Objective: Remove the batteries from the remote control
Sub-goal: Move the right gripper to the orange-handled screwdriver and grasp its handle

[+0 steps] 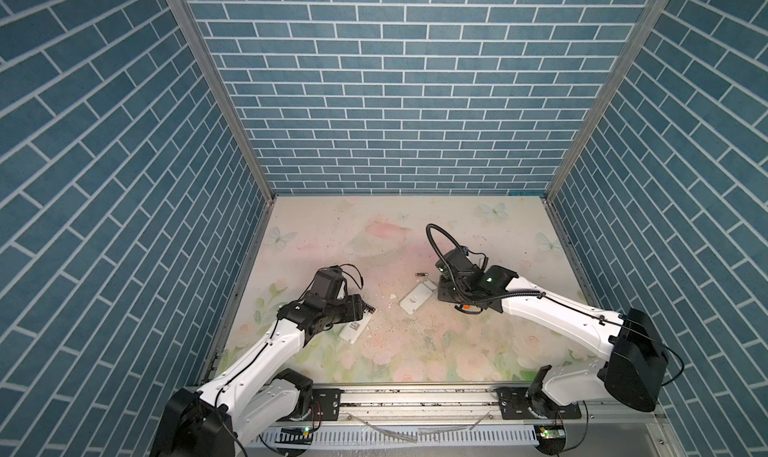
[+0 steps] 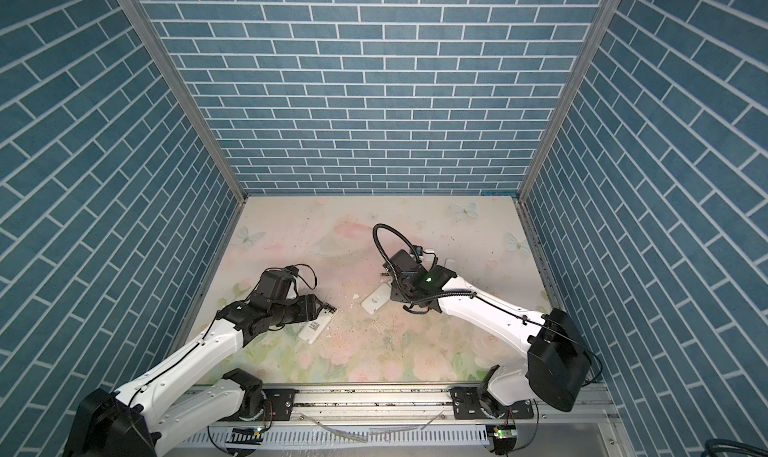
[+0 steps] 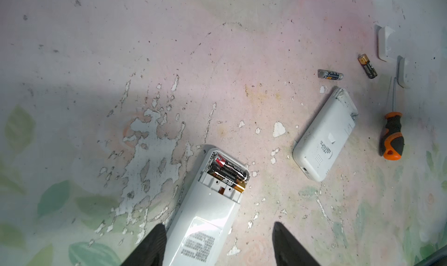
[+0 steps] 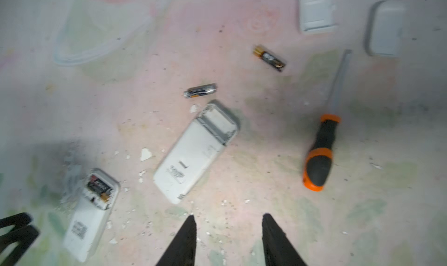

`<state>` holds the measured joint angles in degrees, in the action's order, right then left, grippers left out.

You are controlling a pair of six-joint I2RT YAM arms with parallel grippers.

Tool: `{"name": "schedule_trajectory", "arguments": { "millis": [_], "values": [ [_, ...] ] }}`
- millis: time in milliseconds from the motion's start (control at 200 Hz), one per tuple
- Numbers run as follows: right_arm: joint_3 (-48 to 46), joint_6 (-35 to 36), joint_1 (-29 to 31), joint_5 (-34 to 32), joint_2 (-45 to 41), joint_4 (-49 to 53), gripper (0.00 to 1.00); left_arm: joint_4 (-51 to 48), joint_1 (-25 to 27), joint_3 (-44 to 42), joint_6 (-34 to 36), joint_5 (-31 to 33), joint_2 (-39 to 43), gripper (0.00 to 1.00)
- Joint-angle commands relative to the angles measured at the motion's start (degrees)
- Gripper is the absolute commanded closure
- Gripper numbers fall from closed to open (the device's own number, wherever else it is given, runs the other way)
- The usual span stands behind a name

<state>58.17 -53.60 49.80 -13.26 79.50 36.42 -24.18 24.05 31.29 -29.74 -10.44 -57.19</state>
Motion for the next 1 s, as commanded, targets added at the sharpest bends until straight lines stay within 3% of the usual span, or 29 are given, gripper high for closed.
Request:
{"name": "schedule_trajectory", "arguments": {
  "millis": [0, 375, 690, 995],
  "values": [
    [-3.96, 0.14, -3.18, -2.98, -1.75, 4.77, 0.51, -0.95, 0.38, 1.73, 1.0, 0.76, -0.58, 0.29],
    [-9.04, 3.96, -10.69, 1.64, 1.39, -1.44, 0.47, -1.57, 0.38, 3.62, 0.14, 0.62, -0.56, 0.29],
    [-7.93, 5.7, -12.62, 4.86, 8.2, -6.4, 0.48, -2.33, 0.38, 3.56, -0.5, 1.07, 0.59, 0.29],
    [-8.51, 5.26, -12.88, 4.8, 12.84, -8.27, 0.58, -2.26, 0.35, 3.25, -0.76, 1.12, 0.95, 0.29]
  ]
}}
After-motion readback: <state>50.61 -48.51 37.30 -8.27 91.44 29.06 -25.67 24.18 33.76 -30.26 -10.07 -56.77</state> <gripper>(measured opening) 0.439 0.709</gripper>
